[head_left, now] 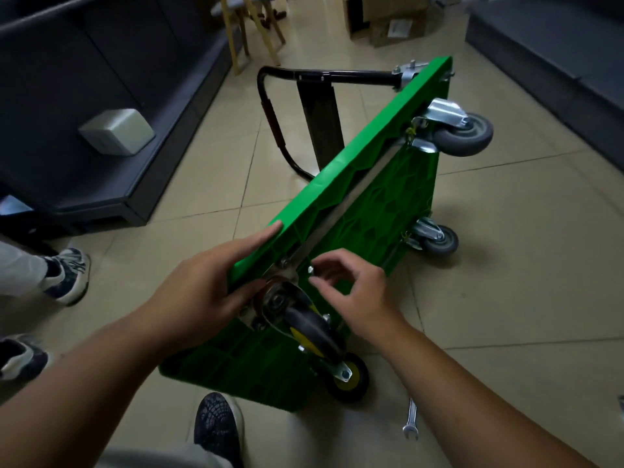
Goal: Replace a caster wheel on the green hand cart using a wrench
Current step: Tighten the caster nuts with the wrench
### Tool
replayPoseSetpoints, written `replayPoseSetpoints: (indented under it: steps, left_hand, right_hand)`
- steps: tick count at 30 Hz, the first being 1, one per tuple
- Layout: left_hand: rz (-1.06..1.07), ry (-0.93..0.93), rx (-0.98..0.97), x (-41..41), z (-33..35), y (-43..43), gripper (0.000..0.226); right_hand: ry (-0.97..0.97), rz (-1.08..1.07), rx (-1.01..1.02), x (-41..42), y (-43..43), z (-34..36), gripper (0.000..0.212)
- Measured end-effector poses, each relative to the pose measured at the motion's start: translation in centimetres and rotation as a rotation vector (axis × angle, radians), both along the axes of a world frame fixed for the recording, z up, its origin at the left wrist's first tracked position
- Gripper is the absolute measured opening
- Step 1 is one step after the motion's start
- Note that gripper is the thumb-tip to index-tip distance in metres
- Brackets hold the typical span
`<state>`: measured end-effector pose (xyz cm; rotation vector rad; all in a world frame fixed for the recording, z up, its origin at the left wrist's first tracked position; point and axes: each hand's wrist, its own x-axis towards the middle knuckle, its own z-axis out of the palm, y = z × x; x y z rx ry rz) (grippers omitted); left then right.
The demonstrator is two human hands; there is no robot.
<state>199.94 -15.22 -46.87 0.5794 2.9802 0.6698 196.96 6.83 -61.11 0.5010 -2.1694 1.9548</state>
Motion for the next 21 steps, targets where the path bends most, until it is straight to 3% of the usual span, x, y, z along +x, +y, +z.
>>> replayPoseSetpoints:
  steps: [13,17,21]
  left_hand:
    - [0.002,0.023,-0.039,-0.9,-0.1,-1.1,0.079]
    - [0.002,0.017,-0.068,-1.3,0.0,-1.5,0.079]
    - [0.0,0.028,-0.068,-1.3,0.1,-1.6,0.077]
  right_hand:
    - [0.065,0.021,0.145,-0.4,-2.2,-0.6,0.015]
    - [-0.006,0.008,0.191,-0.6,-3.2,-0.6,0.013]
    - [-0.192,-0.078,0.057,-0.4,-4.0,-0.9,0.011]
